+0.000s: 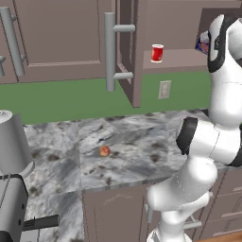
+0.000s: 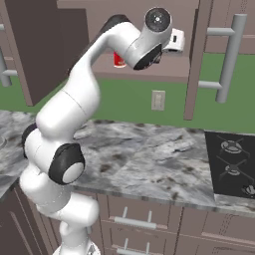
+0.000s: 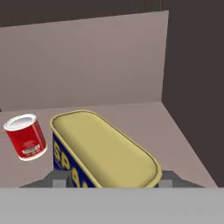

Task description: Restock the canned food cabinet by taking the new fresh canned food from the counter and placing it in the cabinet. Then, take the old canned food from the cabinet and place it on the counter.

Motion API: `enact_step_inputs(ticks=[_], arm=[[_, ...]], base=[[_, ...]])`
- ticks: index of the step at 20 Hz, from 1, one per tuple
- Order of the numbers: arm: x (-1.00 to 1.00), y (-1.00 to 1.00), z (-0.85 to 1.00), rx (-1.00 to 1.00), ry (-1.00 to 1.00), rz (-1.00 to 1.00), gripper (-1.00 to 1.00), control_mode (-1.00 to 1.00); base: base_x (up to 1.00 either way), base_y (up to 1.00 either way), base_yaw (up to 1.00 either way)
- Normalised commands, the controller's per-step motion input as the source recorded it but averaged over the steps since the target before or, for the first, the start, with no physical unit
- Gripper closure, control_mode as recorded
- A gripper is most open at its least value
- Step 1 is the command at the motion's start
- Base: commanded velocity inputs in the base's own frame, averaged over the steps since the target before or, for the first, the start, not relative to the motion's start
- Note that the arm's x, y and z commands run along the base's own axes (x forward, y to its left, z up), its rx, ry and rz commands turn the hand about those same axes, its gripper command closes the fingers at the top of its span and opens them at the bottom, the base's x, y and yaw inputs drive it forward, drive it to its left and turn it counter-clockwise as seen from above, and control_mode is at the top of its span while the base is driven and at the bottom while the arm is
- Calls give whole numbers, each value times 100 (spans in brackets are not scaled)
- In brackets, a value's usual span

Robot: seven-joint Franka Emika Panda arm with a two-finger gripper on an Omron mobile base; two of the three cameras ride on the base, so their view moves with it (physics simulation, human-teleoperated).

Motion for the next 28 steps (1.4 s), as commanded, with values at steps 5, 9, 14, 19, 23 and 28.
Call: enact_step_inputs(ticks=[5, 9, 14, 19, 23, 28], arm=[[-100, 3, 7, -12, -11, -3, 100, -100], [-100, 28, -16, -24, 0, 0, 100, -100], [-100, 80, -77, -20, 14, 0, 100, -100], [-77, 50, -100, -3, 38, 0, 100, -100], [3, 23, -100, 0, 45, 2, 100, -100], [41, 1, -100, 8, 25, 6, 100, -100]], base=[[0, 0, 0], [0, 0, 0], [0, 0, 0], [0, 0, 0], [0, 0, 0], [0, 0, 0]])
